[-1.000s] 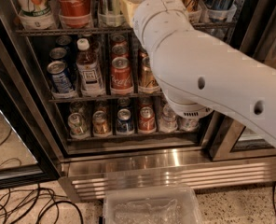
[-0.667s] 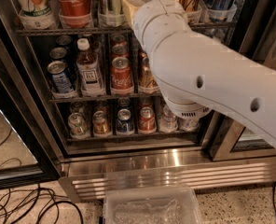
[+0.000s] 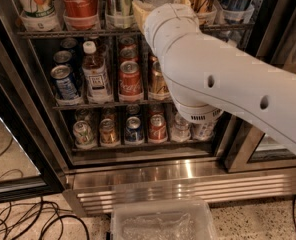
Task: Pick water bottle from top shelf of fridge
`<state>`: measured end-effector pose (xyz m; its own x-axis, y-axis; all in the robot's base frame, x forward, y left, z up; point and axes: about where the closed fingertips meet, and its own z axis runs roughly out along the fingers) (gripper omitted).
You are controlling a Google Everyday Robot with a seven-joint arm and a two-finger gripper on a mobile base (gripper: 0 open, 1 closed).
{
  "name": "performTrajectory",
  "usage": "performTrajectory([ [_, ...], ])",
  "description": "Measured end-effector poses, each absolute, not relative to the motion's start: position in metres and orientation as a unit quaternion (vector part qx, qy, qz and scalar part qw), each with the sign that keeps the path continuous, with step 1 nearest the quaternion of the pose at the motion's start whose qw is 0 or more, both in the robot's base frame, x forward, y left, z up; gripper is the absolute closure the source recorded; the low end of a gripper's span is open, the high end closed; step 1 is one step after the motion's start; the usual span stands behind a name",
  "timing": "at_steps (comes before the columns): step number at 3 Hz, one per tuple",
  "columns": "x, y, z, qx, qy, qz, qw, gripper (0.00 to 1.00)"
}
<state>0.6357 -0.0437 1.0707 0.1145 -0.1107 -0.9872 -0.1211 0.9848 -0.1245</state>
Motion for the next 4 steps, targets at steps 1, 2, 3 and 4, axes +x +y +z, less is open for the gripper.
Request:
performTrajectory([
  [1, 0.648, -0.039, 1.068, -0.091, 0.664, 0.006, 0.742, 0.36],
  [2, 0.659, -0.039, 1.074, -0.092, 0.656, 0.004, 0.749, 0.35],
  [3, 0.670, -0.042, 1.080, -0.092, 0.647, -0.003, 0.757, 0.36],
  [4, 0.683, -0.053, 1.083, -0.087, 0.642, -0.019, 0.762, 0.37],
])
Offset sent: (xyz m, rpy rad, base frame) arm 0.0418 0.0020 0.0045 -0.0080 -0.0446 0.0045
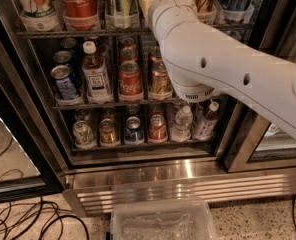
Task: Pick water bottle from top shelf of fridge
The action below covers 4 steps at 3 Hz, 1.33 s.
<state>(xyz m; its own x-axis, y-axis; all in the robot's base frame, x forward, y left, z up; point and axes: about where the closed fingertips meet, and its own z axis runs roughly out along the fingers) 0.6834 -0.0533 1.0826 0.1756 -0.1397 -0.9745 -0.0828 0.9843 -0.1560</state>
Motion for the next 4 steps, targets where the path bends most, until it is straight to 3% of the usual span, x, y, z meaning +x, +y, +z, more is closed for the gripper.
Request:
performTrajectory([
  [2, 0.7019, -0.0416, 1.0903, -0.100, 0.631, -0.015, 0.769, 0.37],
  [4, 0.7022, -0.0411, 1.0908, -0.100, 0.631, -0.015, 0.769, 0.78],
])
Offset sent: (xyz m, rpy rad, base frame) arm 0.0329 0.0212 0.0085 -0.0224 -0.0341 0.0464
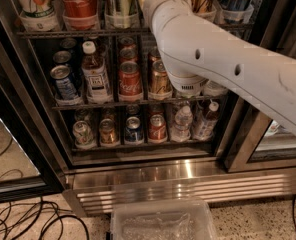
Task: Pick water bottle from top shelf of fridge
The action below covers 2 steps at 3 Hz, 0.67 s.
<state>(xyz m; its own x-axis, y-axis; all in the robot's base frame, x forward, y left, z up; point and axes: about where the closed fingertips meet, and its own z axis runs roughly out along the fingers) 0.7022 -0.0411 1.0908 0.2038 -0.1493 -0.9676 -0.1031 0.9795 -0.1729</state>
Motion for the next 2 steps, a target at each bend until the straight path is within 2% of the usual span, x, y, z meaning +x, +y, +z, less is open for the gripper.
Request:
performTrajectory([
  [1, 0.696, -0.042, 1.099, -0.097, 0.618, -0.016, 0.780, 0.99],
  [2, 0.679, -0.046, 1.114, -0.083, 0.598, -0.008, 0.797, 1.00],
])
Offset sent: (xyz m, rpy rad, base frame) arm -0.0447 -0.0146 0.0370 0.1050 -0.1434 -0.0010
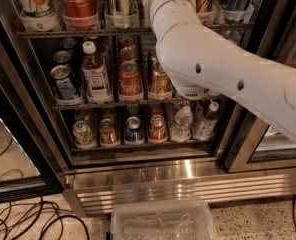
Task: Pick water bottle from top shelf of fridge
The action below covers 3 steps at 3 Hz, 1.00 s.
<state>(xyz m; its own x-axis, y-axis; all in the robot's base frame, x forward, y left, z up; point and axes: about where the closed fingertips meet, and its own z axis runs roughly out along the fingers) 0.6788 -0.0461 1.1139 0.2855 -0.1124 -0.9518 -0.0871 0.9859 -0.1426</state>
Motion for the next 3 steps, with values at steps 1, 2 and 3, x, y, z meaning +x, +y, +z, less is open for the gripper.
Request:
performTrajectory([
  [1, 0.673, -0.046, 1.116, -0.080, 0.595, -0.002, 0.800, 1.00],
  [2, 0.666, -0.045, 1.117, -0.079, 0.597, 0.009, 0.798, 1.00],
  [3, 0.657, -0.042, 1.121, -0.081, 0.596, 0.022, 0.799, 1.00],
])
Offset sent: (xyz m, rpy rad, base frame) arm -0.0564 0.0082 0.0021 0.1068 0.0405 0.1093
